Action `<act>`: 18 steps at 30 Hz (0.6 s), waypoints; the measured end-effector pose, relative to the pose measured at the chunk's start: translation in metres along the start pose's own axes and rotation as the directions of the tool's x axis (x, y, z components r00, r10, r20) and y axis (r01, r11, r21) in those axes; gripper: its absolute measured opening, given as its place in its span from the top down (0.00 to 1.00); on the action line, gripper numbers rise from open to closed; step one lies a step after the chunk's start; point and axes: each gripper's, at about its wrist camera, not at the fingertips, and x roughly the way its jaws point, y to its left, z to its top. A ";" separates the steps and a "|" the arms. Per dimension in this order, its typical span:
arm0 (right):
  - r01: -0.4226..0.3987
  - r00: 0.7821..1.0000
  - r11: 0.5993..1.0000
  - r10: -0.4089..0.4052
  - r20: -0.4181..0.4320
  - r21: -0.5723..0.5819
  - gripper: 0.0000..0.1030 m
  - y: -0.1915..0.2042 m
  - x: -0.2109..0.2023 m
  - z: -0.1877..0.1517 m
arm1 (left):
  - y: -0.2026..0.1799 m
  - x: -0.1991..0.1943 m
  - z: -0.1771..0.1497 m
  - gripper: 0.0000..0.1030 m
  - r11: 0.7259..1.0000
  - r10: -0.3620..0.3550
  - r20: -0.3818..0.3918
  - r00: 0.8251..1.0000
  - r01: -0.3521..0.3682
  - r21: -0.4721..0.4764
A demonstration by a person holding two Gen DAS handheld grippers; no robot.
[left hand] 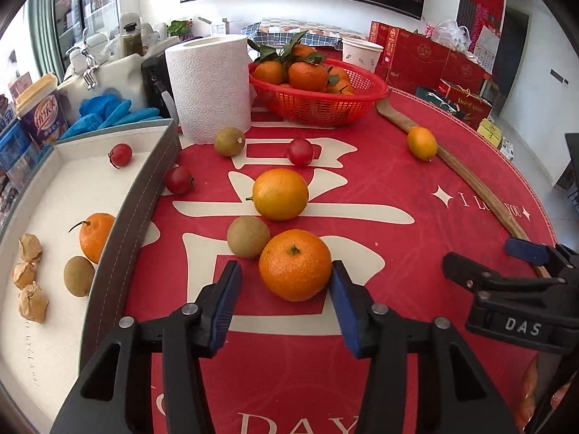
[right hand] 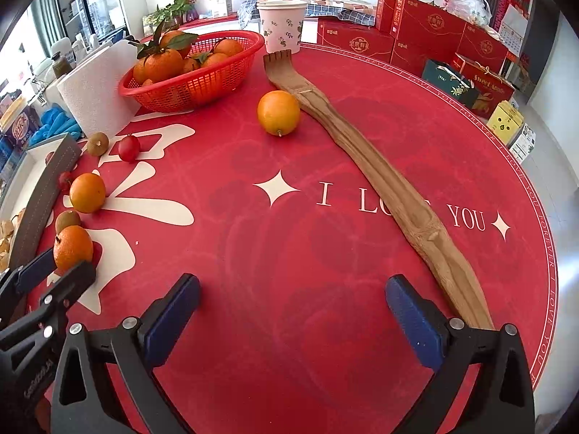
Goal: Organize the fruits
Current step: 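Reach the left tool to another tangerine on the table and close on it, then grasp a tangerine with the right tool while left tool holds its tangerine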
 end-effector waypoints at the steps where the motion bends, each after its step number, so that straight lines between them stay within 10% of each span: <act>1: 0.000 1.000 1.000 0.000 0.001 -0.001 0.00 0.000 0.000 -0.001 | -0.002 0.002 0.001 0.53 1.000 0.006 0.004 1.000 -0.006 0.002; 18: 0.004 0.997 1.000 -0.003 0.074 -0.008 0.00 0.003 -0.003 -0.012 | 0.026 -0.011 -0.009 0.60 0.996 -0.090 0.018 0.996 0.090 0.002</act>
